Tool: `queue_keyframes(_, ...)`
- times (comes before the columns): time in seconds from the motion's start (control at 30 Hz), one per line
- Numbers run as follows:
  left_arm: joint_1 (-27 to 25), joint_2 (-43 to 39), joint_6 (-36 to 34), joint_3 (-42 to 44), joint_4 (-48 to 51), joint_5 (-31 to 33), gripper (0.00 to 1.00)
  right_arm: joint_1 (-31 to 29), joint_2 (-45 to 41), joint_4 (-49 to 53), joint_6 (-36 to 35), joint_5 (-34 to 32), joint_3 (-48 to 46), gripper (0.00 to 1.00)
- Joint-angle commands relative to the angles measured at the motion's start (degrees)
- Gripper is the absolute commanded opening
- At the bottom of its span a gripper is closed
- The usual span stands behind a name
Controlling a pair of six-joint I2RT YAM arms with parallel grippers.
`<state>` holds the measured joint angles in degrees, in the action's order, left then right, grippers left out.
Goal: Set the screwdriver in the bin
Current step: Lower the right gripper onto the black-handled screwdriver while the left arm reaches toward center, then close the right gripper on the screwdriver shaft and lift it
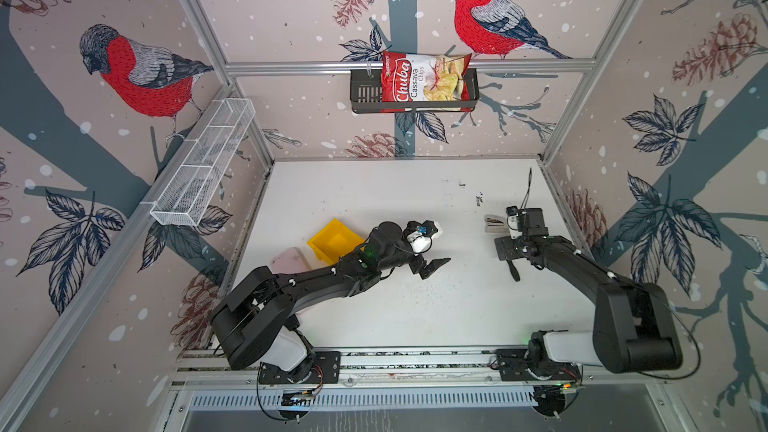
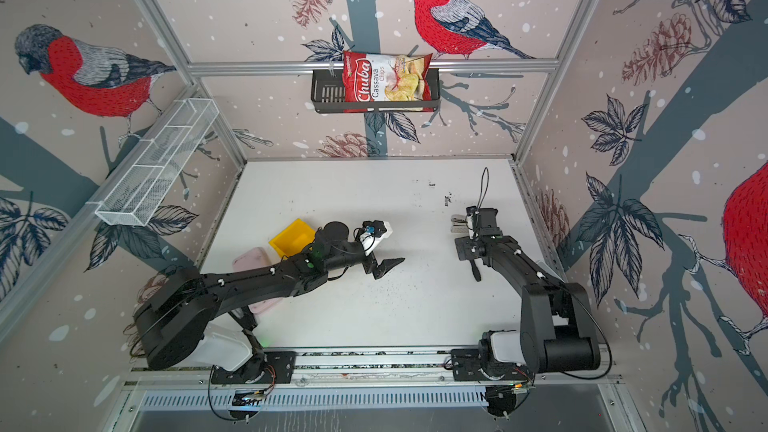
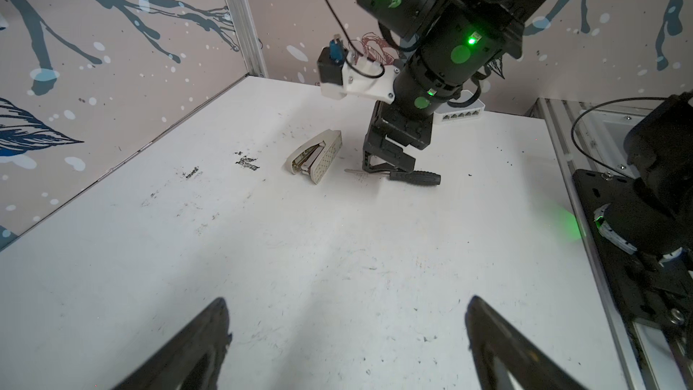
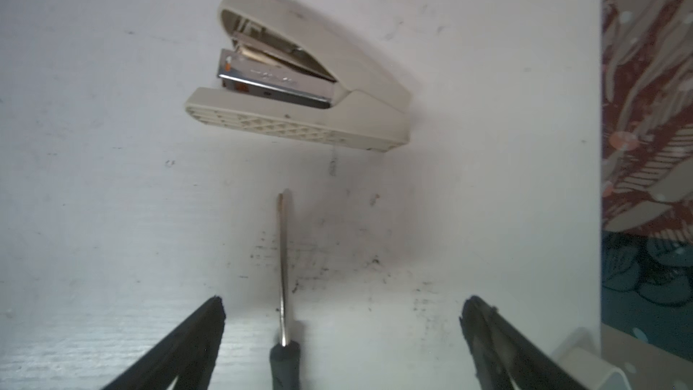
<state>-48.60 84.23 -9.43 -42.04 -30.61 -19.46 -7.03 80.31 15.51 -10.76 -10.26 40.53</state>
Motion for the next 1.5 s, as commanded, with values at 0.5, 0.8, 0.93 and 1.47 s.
queue_keyframes(0.5,-0.4,-2.3,-3.0,1.5,1.6,4.2,0.96,-0.8,11.7,6.6,1.5,0.9,6.4,0.45)
queue_keyframes(0.8,-0.3,-3.4,-2.6,2.6,1.6,5.9,0.96,-0.5,12.4,8.8,2.5,2.6,6.9,0.25)
queue_keyframes(0.93,-0.4,-4.1,-3.4,2.9,1.8,6.5,0.97,0.2,13.2,12.1,2.3,6.5,8.0,0.23)
queue_keyframes(1.47,-0.3,-4.4,-4.8,4.2,-0.4,9.4,0.97,1.6,15.7,15.3,1.3,9.8,10.3,0.02)
